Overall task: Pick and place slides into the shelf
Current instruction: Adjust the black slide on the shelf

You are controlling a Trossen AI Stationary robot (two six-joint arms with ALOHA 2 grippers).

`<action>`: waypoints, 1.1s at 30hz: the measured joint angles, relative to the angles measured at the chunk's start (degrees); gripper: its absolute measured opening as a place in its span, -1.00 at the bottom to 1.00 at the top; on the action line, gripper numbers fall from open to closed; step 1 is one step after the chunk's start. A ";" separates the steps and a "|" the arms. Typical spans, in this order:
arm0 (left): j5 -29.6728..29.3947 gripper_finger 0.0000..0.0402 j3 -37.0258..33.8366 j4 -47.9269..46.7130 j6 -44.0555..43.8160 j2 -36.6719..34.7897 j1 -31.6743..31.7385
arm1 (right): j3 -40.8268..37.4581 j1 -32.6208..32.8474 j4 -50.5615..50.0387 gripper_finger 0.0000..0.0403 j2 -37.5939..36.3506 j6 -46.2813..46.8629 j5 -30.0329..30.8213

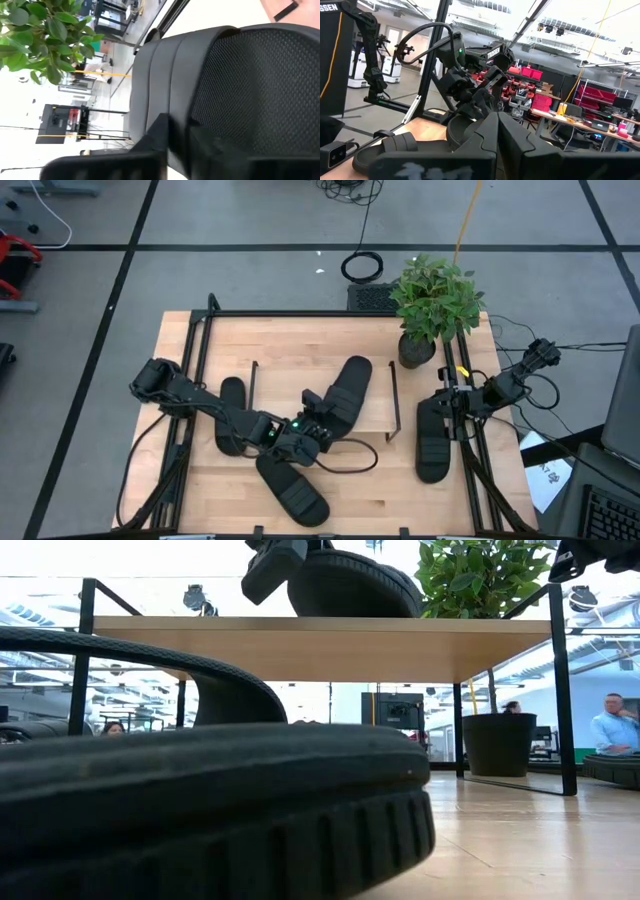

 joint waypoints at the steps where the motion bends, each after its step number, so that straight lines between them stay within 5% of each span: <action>1: -0.02 -0.93 0.00 0.00 0.11 0.00 -0.08 | 0.00 0.00 0.00 -1.00 0.00 0.00 0.02; 24: -18.99 -0.99 3.22 7.35 -9.92 0.60 -4.50 | 0.00 0.00 0.02 -1.00 0.00 -0.26 0.01; 33: -33.98 -1.00 17.02 7.63 0.53 14.61 -7.42 | 0.00 0.00 0.05 -1.00 -0.01 -0.28 0.06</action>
